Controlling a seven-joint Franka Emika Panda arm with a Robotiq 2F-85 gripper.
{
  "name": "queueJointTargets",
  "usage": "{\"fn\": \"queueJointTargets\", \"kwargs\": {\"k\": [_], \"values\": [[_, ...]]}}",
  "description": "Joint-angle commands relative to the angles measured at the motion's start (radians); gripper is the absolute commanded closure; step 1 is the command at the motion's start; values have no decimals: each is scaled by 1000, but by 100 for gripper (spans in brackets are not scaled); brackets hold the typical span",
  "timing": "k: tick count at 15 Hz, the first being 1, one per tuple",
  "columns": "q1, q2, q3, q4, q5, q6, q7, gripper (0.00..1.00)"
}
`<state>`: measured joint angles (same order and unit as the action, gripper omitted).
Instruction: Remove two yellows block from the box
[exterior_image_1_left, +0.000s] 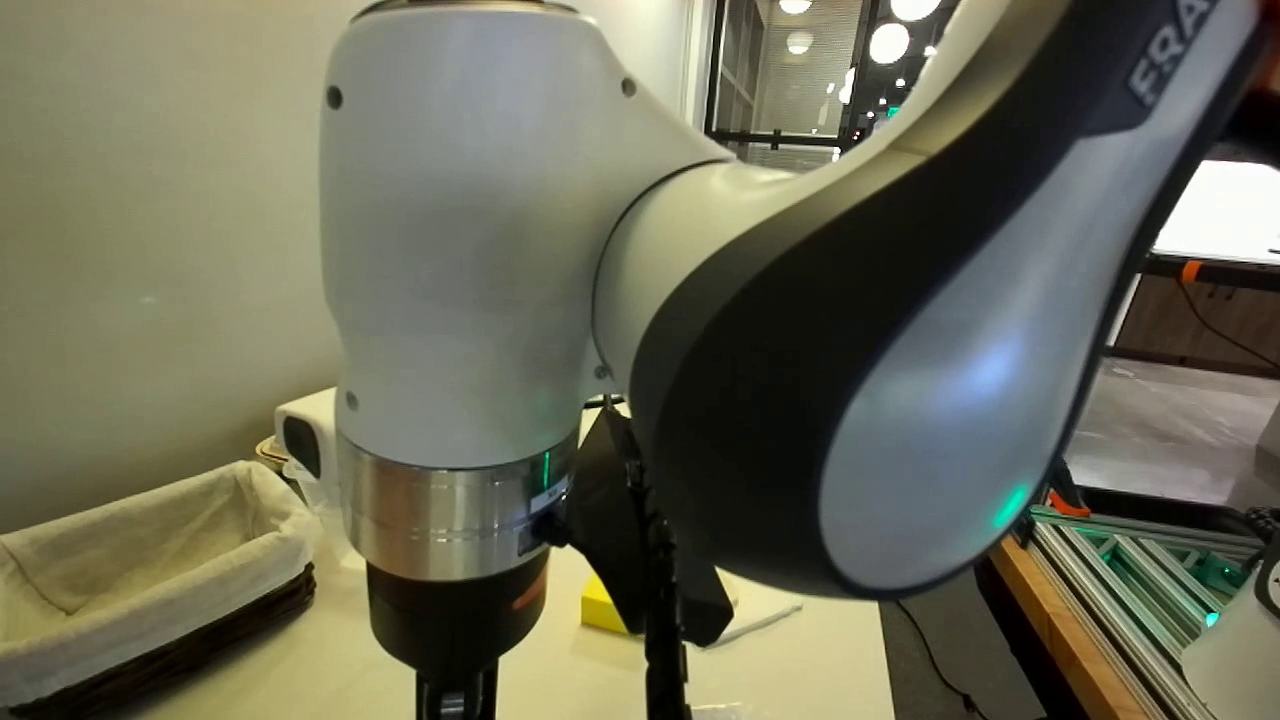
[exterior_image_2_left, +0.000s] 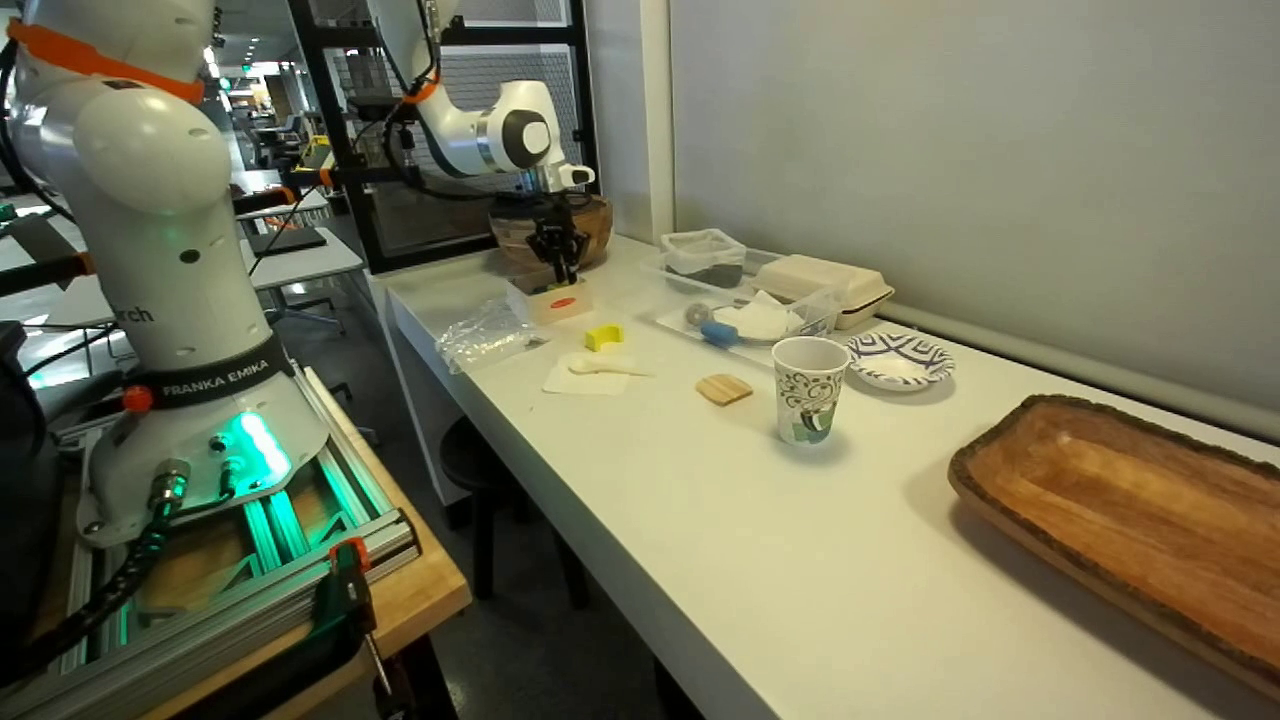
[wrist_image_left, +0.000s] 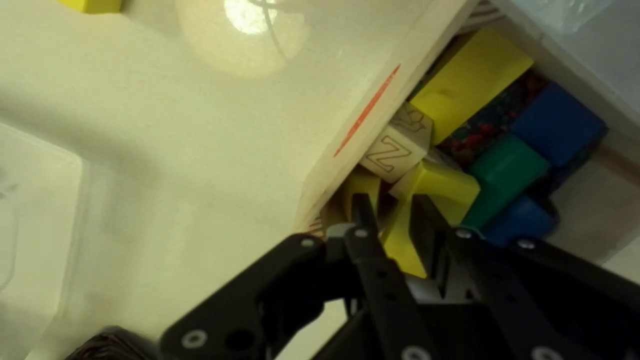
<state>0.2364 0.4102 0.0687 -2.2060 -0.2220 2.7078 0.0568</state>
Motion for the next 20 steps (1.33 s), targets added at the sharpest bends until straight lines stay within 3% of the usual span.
{"fn": "queueJointTargets", "kwargs": {"k": [1,4,5,12,20], "values": [[-5,-8,-1,-12,-1,2,-5,74],[-6,-7,-4,-12,-3,2,-5,85],[-7,-7,-4,-12,-2,2,-6,100],[-12,-20,1,-16,9,-8,-4,99],[-17,-128,19,-38,66,-45,40,99]]}}
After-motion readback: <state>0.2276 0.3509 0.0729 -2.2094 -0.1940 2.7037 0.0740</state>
